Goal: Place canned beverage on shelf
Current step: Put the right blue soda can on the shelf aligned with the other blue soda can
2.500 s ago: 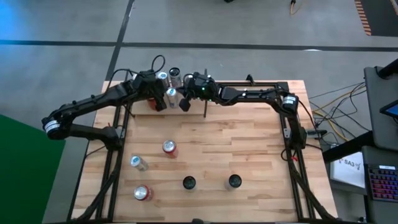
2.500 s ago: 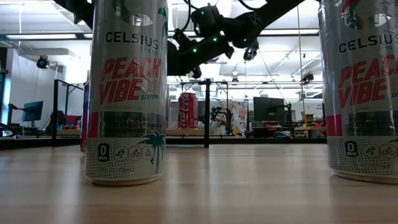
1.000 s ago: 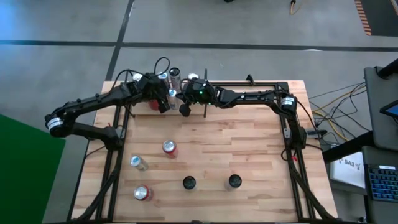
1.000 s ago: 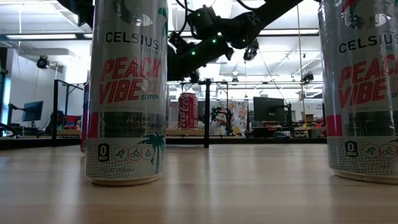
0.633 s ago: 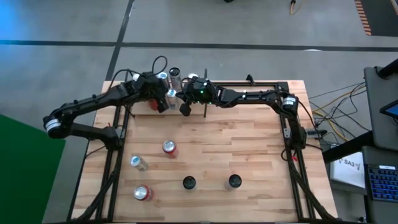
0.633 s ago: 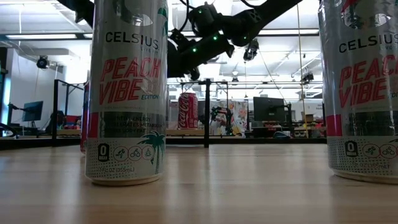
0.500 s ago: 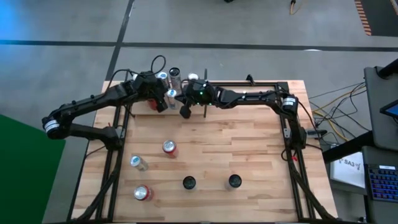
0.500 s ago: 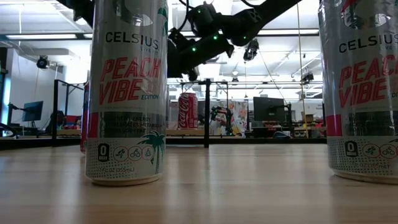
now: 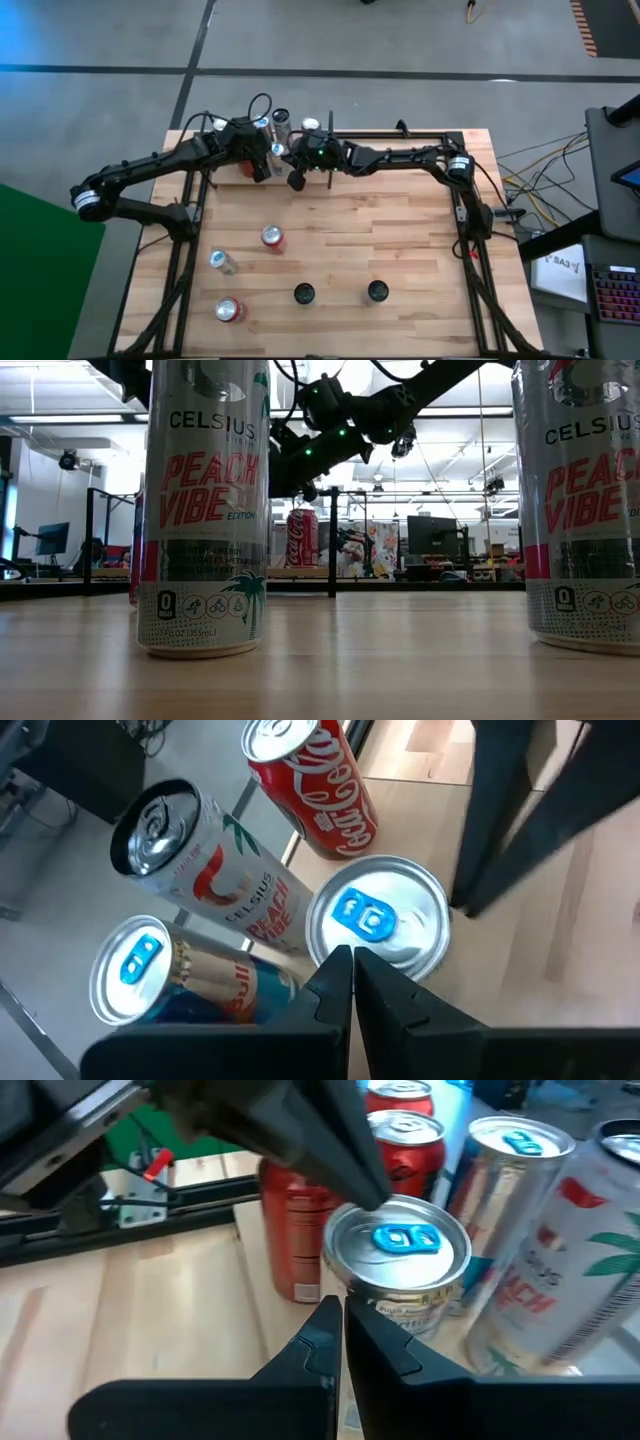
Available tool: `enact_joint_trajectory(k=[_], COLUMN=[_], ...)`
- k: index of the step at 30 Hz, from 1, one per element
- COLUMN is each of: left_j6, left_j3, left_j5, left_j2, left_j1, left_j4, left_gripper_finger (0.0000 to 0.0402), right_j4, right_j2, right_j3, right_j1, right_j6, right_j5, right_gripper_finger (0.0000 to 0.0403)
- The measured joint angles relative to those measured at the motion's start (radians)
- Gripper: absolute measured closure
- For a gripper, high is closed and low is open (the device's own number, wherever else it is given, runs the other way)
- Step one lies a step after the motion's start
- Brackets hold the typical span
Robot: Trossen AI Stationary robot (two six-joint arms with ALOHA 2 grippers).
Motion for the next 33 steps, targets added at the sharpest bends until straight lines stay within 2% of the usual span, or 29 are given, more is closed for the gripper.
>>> enact_joint_trajectory(k=[6,25,27,31,33], left_j6=[-0.045,-0.105,-0.101,-0.079,-0.061], left_j3=[0.000,0.061,0.061,0.062,0.062], left_j5=[0.000,0.004,0.038,0.181,0.208], left_j2=[-0.004,-0.025,-0.035,-0.042,-0.044], left_j1=[-0.006,-0.010,-0.014,-0.027,-0.036], left_j4=[-0.023,-0.039,-0.040,-0.044,-0.075], left_gripper_finger=[0.0402,0.0402,0.0402,0.0402,0.0402], right_j4=[0.001,-0.048,-0.081,-0.143,-0.176], right_j2=[0.000,-0.017,-0.035,-0.081,-0.107], right_j3=[0.000,0.000,0.000,0.000,0.000], right_j1=[-0.007,-0.022,-0.022,-0.022,-0.019], right_j6=[-0.011,-0.020,-0.029,-0.069,-0.095], right_j5=[0.050,0.049,0.048,0.040,0.038], right_gripper_finger=[0.0394,0.0394,0.0394,0.0394,0.0394])
